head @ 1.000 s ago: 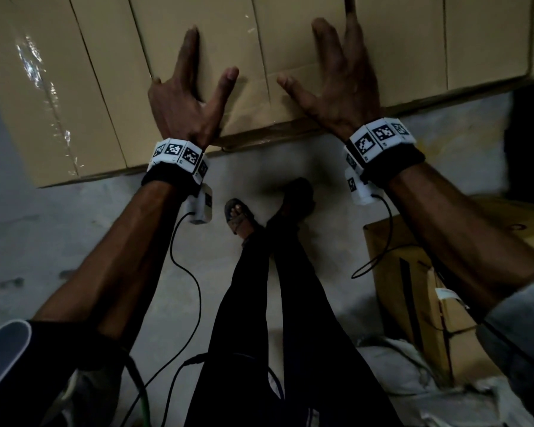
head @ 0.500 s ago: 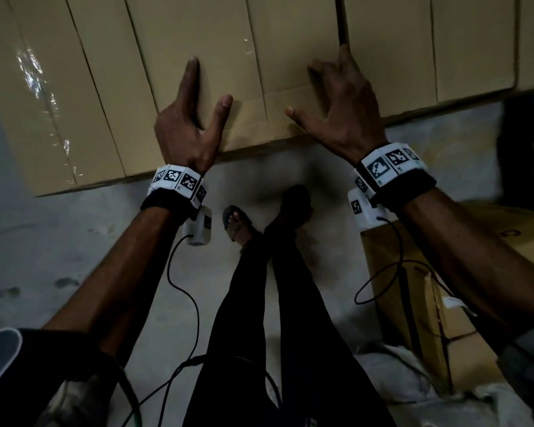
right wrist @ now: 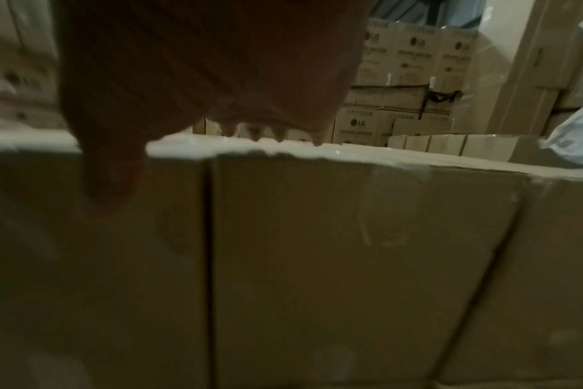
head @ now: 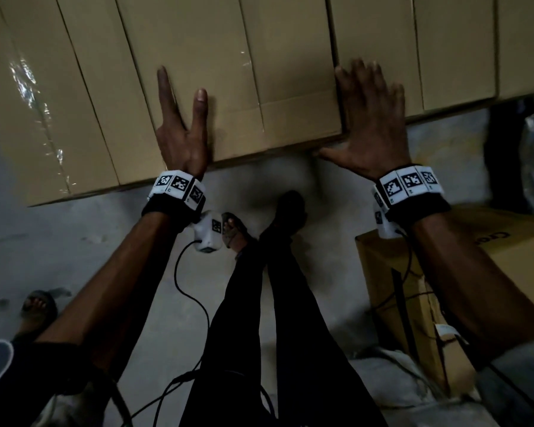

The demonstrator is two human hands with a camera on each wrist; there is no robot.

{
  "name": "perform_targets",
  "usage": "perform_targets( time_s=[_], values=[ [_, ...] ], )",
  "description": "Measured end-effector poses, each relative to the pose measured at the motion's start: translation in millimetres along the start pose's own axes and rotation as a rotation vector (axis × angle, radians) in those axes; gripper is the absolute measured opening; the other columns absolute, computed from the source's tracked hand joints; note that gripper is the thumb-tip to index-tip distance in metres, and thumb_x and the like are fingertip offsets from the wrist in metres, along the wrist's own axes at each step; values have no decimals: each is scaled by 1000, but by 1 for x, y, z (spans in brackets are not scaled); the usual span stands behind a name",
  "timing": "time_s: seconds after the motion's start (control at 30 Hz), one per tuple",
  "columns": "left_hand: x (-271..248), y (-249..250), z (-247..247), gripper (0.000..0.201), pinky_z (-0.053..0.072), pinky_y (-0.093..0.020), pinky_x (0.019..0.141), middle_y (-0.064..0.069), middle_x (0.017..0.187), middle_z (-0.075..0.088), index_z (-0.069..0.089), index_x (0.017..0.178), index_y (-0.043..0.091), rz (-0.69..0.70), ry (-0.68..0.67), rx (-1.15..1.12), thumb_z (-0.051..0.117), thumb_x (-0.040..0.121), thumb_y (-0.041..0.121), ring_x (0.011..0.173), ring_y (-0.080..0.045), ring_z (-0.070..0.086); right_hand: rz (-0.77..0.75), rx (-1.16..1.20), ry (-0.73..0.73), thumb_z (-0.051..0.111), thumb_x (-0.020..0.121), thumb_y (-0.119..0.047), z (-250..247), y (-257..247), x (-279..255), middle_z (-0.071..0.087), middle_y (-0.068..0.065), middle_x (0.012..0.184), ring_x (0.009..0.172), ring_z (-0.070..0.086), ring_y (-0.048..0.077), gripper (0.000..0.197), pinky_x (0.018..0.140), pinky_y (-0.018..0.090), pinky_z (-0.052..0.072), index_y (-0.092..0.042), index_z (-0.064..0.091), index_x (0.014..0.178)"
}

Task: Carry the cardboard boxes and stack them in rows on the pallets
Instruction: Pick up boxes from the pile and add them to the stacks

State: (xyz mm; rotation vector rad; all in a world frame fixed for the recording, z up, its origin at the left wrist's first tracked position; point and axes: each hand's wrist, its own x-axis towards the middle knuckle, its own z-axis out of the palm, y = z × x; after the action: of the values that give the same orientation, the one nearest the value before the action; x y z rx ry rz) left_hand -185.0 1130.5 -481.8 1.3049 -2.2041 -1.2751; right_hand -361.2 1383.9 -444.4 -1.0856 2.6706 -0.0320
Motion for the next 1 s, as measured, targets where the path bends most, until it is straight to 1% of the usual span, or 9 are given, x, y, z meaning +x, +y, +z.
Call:
perform_targets(
  time_s=[0.03, 0.1, 0.17, 0.33, 0.53, 0.67, 0.8, 0.93, 1.0],
  values=[
    [-1, 2, 1, 82, 24, -2, 101, 8, 166, 31, 14, 164, 28, -23, -23, -28, 39, 98, 68, 137, 2, 45, -24, -33, -19, 83, 65, -66, 5, 5, 1, 3, 2, 173, 159, 4, 29, 133, 121, 66, 11, -28, 4, 164],
    [-3, 8, 2, 78, 24, 6, 86, 17, 142, 56, 13, 164, 21, -43, -56, -34, 44, 103, 58, 101, 32, 48, -71, -91, -24, 88, 65, -57, 12, 13, 6, 2, 0, 173, 159, 5, 31, 133, 119, 69, 12, -29, 3, 164],
    [-5, 11, 2, 79, 28, 8, 73, 32, 107, 57, 15, 164, 17, -19, -24, -4, 51, 103, 52, 74, 29, 48, -88, -134, -8, 90, 66, -49, 15, 18, 11, 1, -2, 173, 158, 6, 32, 133, 119, 68, 13, -29, 3, 164],
    [-5, 13, 1, 78, 33, 2, 71, 58, 67, 39, 20, 163, 15, -22, -4, 26, 54, 103, 51, 68, 29, 47, -110, -189, 18, 92, 67, -43, 22, 20, 14, 1, -4, 173, 158, 7, 33, 133, 118, 68, 15, -28, 2, 165],
    [-2, 16, 1, 76, 25, 9, 77, 40, 92, 32, 28, 160, 6, 0, 22, -19, 58, 102, 45, 84, 28, 50, -119, -227, 36, 88, 74, -40, 29, 20, 14, -2, -2, 173, 158, 6, 35, 129, 119, 68, 15, -26, -2, 165],
    [-3, 12, 2, 83, 33, 4, 82, 13, 120, 67, 26, 161, 9, 17, -6, -18, 58, 99, 54, 84, 36, 45, -118, -217, 42, 89, 72, -42, 29, 19, 13, -1, -2, 173, 158, 6, 35, 131, 119, 68, 14, -25, -1, 165],
    [-4, 16, -1, 77, 26, 9, 77, 40, 94, 36, 26, 161, 8, -14, -4, -21, 61, 101, 42, 75, 38, 41, -109, -205, 47, 91, 68, -44, 27, 18, 13, 1, -3, 173, 158, 7, 34, 133, 119, 66, 13, -24, 2, 165],
    [-5, 8, 1, 80, 25, 10, 80, 18, 119, 63, 26, 162, 13, -48, -30, -55, 55, 100, 55, 80, 42, 37, -103, -204, 48, 91, 67, -44, 30, 17, 13, 1, -1, 173, 158, 7, 34, 134, 120, 63, 14, -22, 2, 165],
    [-6, 5, 2, 72, 26, 10, 75, 12, 118, 60, 25, 162, 13, -111, -62, -64, 51, 105, 48, 74, 43, 36, -100, -203, 43, 92, 66, -43, 31, 17, 13, 1, -2, 173, 158, 7, 33, 135, 120, 63, 14, -23, 2, 165]
  ],
)
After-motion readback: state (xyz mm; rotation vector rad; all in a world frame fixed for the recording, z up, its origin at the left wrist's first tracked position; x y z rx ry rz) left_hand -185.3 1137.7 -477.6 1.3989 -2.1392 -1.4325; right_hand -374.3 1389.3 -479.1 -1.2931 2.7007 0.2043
